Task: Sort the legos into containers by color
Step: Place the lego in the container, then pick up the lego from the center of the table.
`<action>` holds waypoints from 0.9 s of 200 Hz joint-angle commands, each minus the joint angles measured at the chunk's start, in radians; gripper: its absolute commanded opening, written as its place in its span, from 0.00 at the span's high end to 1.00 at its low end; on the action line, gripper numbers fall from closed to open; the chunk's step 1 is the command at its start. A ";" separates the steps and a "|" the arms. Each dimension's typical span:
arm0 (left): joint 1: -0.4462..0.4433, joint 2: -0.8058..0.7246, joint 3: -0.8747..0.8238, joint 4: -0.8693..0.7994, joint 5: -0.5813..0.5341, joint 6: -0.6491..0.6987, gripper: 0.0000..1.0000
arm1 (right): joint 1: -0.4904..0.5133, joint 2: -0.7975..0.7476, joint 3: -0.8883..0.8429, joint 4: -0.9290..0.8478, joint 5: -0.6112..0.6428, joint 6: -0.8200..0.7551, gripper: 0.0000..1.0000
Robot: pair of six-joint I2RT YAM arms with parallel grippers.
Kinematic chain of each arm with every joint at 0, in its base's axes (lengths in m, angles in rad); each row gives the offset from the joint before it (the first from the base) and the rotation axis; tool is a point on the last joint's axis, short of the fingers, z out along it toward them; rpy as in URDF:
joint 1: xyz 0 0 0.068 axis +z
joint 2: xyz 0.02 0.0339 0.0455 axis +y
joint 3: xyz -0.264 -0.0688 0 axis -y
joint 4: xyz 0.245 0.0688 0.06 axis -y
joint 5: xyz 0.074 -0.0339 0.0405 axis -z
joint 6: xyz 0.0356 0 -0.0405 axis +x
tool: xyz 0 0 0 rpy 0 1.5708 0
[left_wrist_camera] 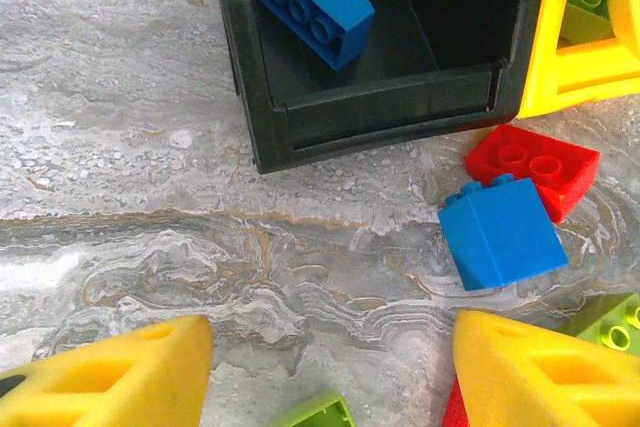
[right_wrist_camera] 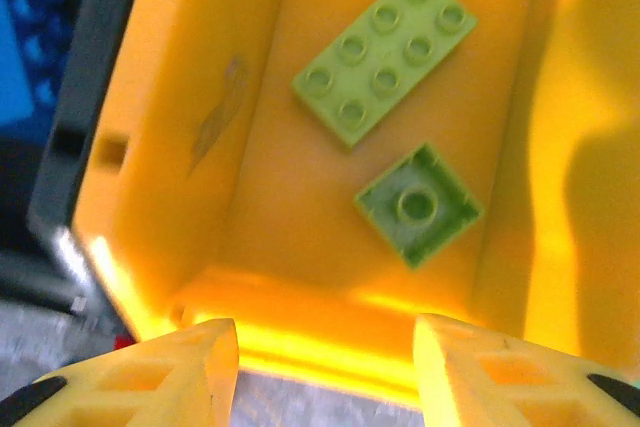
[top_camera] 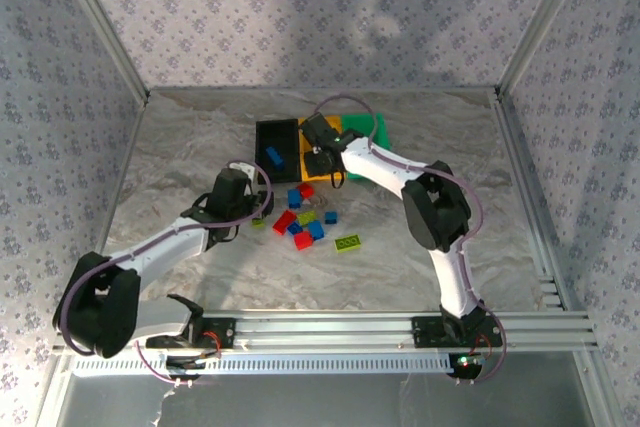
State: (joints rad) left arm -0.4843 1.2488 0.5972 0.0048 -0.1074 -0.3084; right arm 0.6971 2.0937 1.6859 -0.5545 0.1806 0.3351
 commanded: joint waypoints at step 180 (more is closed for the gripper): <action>0.006 -0.043 -0.020 0.035 -0.053 -0.022 0.35 | 0.063 -0.054 -0.214 0.176 -0.133 0.186 0.46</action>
State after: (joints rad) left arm -0.4843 1.2228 0.5785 0.0135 -0.1509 -0.3199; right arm 0.7696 2.0212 1.4593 -0.3916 0.0513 0.4797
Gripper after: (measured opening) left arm 0.646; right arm 0.532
